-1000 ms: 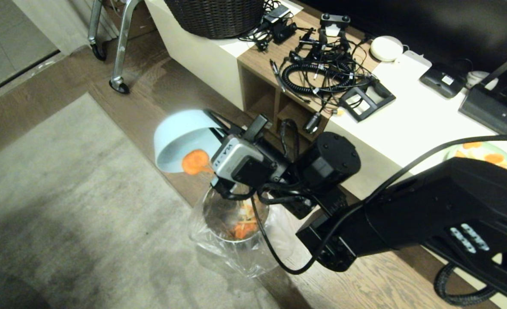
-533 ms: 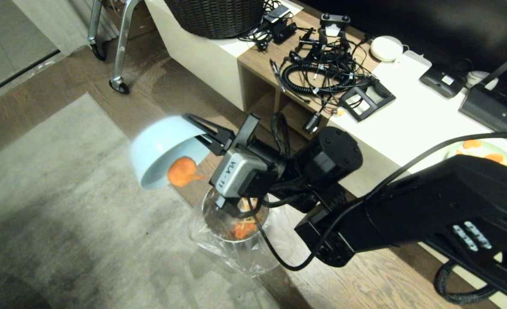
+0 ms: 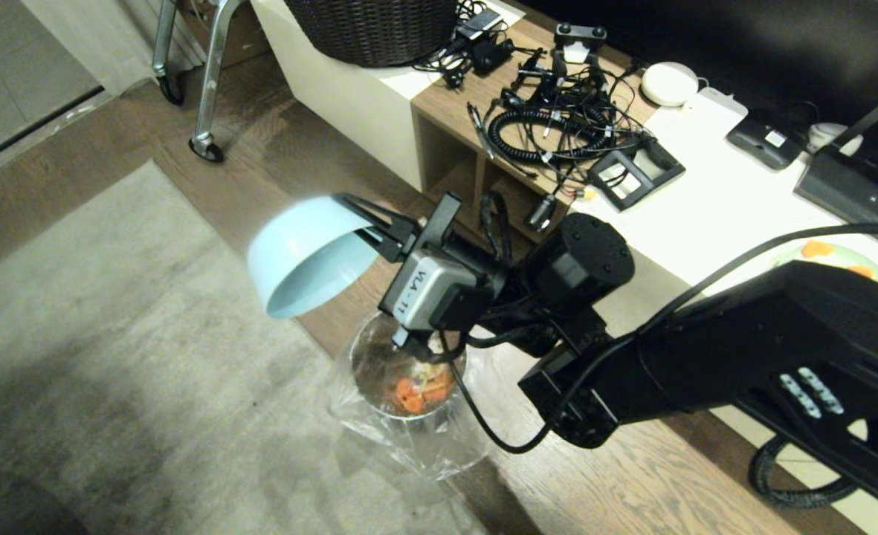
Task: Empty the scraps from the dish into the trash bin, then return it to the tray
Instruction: Pour the leftover food from the bowl into the trash can
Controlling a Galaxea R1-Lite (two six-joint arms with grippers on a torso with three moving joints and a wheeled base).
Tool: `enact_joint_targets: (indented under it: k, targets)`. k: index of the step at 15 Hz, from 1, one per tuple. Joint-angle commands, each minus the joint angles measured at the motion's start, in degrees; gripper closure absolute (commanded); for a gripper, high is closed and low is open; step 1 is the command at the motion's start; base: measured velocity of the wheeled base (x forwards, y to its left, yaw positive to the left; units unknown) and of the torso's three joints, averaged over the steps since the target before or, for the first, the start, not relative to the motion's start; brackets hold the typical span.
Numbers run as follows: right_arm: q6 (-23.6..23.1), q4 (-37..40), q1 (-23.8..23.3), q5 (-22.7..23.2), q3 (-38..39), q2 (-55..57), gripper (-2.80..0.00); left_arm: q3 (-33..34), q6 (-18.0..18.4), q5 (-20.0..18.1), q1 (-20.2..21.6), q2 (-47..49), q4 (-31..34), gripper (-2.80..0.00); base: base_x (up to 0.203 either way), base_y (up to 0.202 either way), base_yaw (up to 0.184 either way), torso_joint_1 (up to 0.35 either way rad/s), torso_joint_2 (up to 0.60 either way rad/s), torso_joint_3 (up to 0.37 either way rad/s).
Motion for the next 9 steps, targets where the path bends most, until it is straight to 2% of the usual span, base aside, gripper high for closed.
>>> enact_joint_targets:
  k: [1,4,6,9]
  targets:
    - [-0.3,-2.8,-1.0,0.2,0.0,0.0,0.00,0.0,0.0,0.0,0.0,0.0,0.0,0.00,0.000,0.000,0.000,0.000,0.00,0.000]
    - [0.0,-2.8,-1.6,-0.3,0.1,-0.2,0.00,0.0,0.0,0.0,0.0,0.0,0.0,0.00,0.000,0.000,0.000,0.000,0.00,0.000]
    - [0.5,-2.7,-2.2,-2.3,0.4,-0.5,0.00,0.0,0.0,0.0,0.0,0.0,0.0,0.00,0.000,0.000,0.000,0.000,0.00,0.000]
    - [4.2,-0.1,-3.9,-13.8,1.5,-2.4,0.00,0.0,-0.1,0.0,0.0,0.0,0.0,0.00,0.000,0.000,0.000,0.000,0.00,0.000]
